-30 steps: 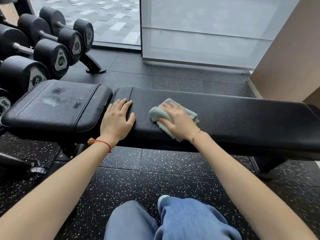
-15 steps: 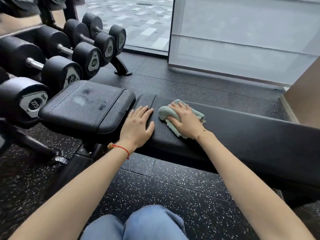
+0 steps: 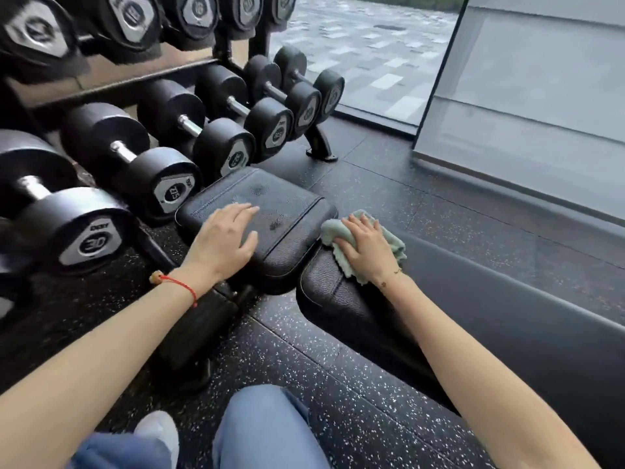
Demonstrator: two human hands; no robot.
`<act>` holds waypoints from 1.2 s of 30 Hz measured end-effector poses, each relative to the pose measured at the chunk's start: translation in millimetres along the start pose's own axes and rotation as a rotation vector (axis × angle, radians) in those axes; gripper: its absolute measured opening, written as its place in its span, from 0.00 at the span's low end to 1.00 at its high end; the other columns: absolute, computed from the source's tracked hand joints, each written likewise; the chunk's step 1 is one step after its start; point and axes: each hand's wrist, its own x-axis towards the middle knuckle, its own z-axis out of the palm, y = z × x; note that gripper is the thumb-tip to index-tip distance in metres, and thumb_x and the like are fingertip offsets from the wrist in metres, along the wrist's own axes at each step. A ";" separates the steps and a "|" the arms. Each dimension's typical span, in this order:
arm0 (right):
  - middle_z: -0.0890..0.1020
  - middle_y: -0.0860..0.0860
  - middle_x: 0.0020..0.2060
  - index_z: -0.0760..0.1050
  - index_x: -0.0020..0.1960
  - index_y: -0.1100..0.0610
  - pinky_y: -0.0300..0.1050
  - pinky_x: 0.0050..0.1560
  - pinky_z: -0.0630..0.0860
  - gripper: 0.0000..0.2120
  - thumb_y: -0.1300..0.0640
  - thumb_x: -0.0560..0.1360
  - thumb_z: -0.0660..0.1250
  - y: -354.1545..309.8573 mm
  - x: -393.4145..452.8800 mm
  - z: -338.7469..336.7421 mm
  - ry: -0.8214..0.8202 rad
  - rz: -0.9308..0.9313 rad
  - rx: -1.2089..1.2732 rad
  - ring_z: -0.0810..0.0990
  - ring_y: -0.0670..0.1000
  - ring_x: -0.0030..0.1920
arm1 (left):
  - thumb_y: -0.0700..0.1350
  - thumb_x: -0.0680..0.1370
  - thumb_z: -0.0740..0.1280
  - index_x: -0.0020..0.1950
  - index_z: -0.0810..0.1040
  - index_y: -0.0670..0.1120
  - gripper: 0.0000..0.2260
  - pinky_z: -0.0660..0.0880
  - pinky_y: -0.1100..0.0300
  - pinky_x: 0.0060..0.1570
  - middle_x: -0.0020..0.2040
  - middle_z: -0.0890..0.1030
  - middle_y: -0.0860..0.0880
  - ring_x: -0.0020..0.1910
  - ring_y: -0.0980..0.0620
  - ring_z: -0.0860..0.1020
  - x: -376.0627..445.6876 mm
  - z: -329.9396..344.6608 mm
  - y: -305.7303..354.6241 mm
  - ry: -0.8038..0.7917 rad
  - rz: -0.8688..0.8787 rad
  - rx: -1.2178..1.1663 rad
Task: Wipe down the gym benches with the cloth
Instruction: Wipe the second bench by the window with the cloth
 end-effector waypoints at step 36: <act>0.67 0.56 0.74 0.65 0.74 0.56 0.52 0.77 0.52 0.23 0.53 0.81 0.61 -72.8 118.7 48.3 -0.030 -0.107 0.011 0.61 0.57 0.76 | 0.56 0.82 0.56 0.79 0.57 0.52 0.26 0.47 0.48 0.77 0.79 0.56 0.51 0.79 0.51 0.49 6.3 25.4 -128.9 -0.115 -0.123 -0.094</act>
